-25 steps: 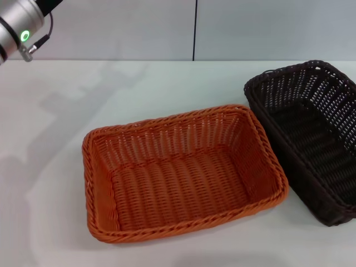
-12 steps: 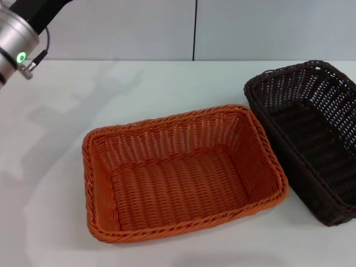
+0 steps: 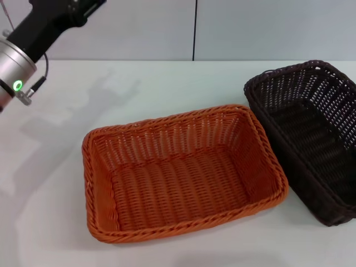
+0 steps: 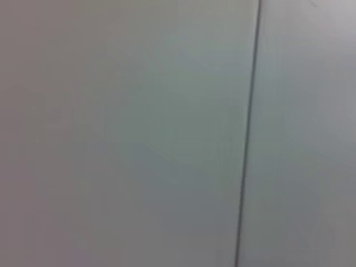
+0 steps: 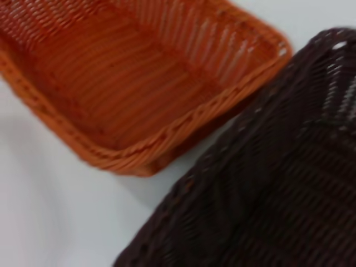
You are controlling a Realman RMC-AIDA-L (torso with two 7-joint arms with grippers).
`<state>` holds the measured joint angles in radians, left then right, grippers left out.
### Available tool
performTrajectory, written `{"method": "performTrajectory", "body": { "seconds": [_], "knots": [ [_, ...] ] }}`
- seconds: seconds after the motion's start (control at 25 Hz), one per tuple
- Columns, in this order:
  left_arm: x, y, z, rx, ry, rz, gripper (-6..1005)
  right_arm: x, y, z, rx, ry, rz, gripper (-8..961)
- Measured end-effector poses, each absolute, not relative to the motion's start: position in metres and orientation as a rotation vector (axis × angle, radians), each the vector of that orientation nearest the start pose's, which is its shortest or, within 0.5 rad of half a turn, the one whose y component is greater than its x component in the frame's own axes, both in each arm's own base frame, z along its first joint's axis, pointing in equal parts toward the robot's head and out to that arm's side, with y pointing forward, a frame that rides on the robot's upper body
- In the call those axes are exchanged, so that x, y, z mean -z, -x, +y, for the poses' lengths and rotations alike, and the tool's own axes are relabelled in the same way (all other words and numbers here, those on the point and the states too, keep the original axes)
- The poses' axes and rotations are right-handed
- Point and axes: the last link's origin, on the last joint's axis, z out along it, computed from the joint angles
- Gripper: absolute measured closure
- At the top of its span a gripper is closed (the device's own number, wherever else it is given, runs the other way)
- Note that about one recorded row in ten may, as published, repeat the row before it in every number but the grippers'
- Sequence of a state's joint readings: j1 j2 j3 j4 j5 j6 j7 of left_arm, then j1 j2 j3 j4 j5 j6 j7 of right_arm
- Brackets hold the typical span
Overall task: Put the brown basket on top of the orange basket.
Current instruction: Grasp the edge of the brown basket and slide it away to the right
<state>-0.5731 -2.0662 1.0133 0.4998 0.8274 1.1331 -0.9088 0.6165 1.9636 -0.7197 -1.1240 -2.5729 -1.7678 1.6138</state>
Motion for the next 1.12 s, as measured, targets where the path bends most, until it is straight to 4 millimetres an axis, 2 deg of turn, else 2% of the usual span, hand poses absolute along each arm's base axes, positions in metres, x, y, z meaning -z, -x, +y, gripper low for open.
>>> {"method": "performTrajectory", "body": {
  "seconds": [0.28, 0.48, 0.52, 0.56, 0.64, 0.84, 1.12],
  "knots": [
    [-0.047, 0.228, 0.407, 1.141, 1.882, -0.441, 140, -0.09, -0.272, 0.335, 0.308, 2.904, 0.496, 338],
    [-0.049, 0.232, 0.407, 1.133, 1.869, -0.449, 140, -0.083, -0.27, 0.316, 0.302, 3.016, 0.504, 336],
    [-0.049, 0.232, 0.407, 1.133, 1.869, -0.449, 140, -0.081, -0.267, 0.307, 0.298, 3.066, 0.509, 336],
    [-0.049, 0.232, 0.407, 1.133, 1.869, -0.449, 140, -0.081, -0.267, 0.307, 0.298, 3.066, 0.509, 335],
    [-0.058, 0.233, 0.408, 1.137, 1.85, -0.437, 140, -0.079, -0.265, 0.293, 0.289, 3.124, 0.503, 335],
    [-0.066, 0.235, 0.408, 1.136, 1.819, -0.418, 140, -0.068, -0.263, 0.277, 0.272, 3.221, 0.527, 333],
    [-0.071, 0.237, 0.409, 1.133, 1.802, -0.416, 140, -0.051, -0.262, 0.265, 0.272, 3.309, 0.549, 331]
  ]
}}
